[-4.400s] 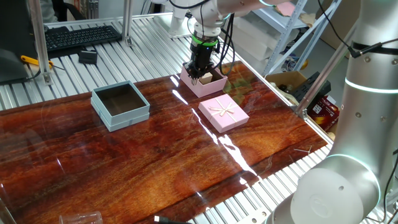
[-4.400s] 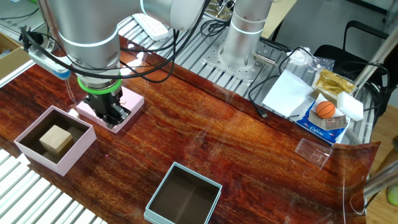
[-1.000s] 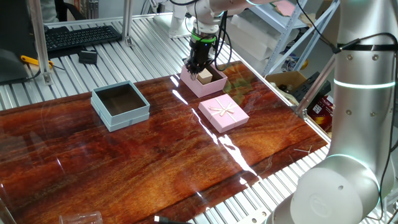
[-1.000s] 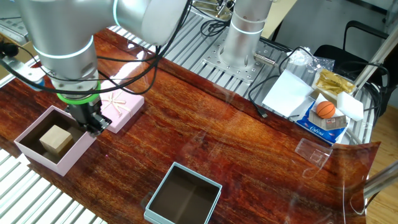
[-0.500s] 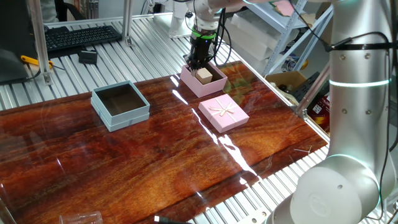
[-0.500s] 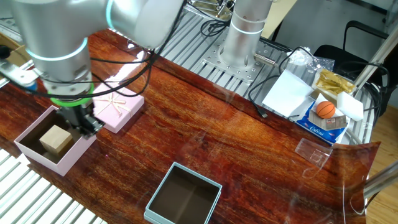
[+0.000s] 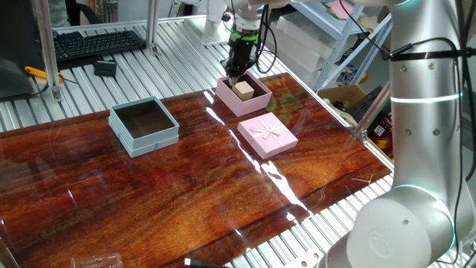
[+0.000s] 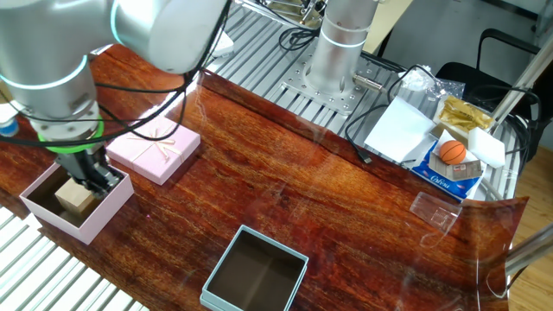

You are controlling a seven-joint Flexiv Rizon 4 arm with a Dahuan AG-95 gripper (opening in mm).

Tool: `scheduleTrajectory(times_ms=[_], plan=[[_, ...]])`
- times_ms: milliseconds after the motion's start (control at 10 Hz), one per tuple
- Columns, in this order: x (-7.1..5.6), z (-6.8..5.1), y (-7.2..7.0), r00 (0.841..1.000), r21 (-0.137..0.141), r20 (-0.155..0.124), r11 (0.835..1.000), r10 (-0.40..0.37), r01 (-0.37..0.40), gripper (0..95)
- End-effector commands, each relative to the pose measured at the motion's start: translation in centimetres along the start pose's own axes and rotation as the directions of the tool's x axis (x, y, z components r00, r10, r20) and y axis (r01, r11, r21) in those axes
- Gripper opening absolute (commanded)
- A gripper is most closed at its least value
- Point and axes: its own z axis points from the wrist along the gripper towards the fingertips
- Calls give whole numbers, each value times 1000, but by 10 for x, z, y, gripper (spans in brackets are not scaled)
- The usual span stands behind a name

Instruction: Move an object from one box to another

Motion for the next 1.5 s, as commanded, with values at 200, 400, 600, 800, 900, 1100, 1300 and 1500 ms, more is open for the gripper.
scheduleTrajectory(times_ms=[200,400,600,800,900,1100,1300,1500], plan=[[-14,0,-17,1000,3,-3,1000,-29,29,0],[-21,-1,-26,999,-2,-4,999,-34,34,0],[-26,-1,-35,999,-2,-3,999,-38,38,0],[-28,0,-39,999,-2,-6,999,-42,42,0],[-29,1,-40,999,1,-9,999,-44,44,0],[-29,2,-39,999,5,-11,1000,-30,30,0],[-29,2,-39,1000,2,-6,1000,-16,16,0],[-29,2,-39,1000,2,-6,1000,-1,1,0]])
